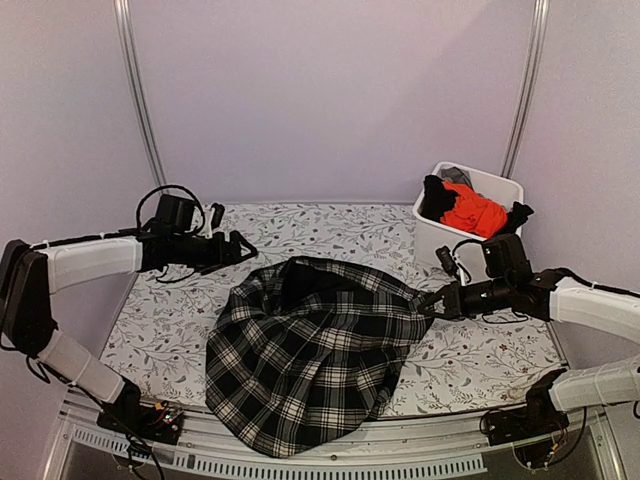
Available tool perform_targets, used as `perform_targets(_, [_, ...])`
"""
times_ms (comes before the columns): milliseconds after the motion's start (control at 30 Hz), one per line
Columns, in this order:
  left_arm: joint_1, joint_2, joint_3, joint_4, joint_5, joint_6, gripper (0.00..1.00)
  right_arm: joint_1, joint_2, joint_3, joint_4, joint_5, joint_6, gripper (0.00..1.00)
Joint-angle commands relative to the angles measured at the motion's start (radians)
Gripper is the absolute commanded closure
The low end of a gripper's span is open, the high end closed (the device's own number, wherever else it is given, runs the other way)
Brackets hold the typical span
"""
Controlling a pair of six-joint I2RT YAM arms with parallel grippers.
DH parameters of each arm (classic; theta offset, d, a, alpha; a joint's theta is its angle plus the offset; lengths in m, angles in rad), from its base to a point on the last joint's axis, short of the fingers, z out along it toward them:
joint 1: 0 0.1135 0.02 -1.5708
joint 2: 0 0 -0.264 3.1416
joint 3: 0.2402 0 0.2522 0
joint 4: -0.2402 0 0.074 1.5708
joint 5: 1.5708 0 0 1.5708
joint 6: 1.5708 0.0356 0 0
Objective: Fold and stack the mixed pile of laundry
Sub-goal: Place the crumpled skirt at the center of the board.
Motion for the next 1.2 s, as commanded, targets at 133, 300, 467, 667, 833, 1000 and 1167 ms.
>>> perform_targets(133, [-0.127,-0.107,-0.140,0.072,-0.008,0.032,0.15,-0.023,0.041,0.004,0.016,0.102,-0.023,1.00])
perform_targets(300, [-0.181,-0.219,-0.232,0.075,-0.036,0.016,0.30,-0.026,0.042,0.016,0.031,0.099,-0.023,1.00])
perform_targets(467, [-0.229,-0.164,-0.220,0.067,-0.074,0.021,0.49,-0.026,0.042,0.029,0.043,0.085,-0.022,1.00])
perform_targets(667, [-0.302,-0.028,-0.135,0.045,-0.134,0.040,0.57,-0.026,0.035,0.036,0.048,0.078,-0.023,1.00])
perform_targets(833, [-0.329,0.075,-0.087,0.038,-0.157,0.032,0.60,-0.028,0.023,0.041,0.045,0.079,-0.021,1.00])
perform_targets(1000, [-0.337,0.140,-0.028,0.004,-0.238,0.012,0.76,-0.028,0.016,0.046,0.041,0.082,-0.024,1.00])
perform_targets(1167, [-0.317,0.105,0.034,-0.056,-0.353,0.018,1.00,-0.030,0.004,0.082,0.014,0.103,-0.041,1.00])
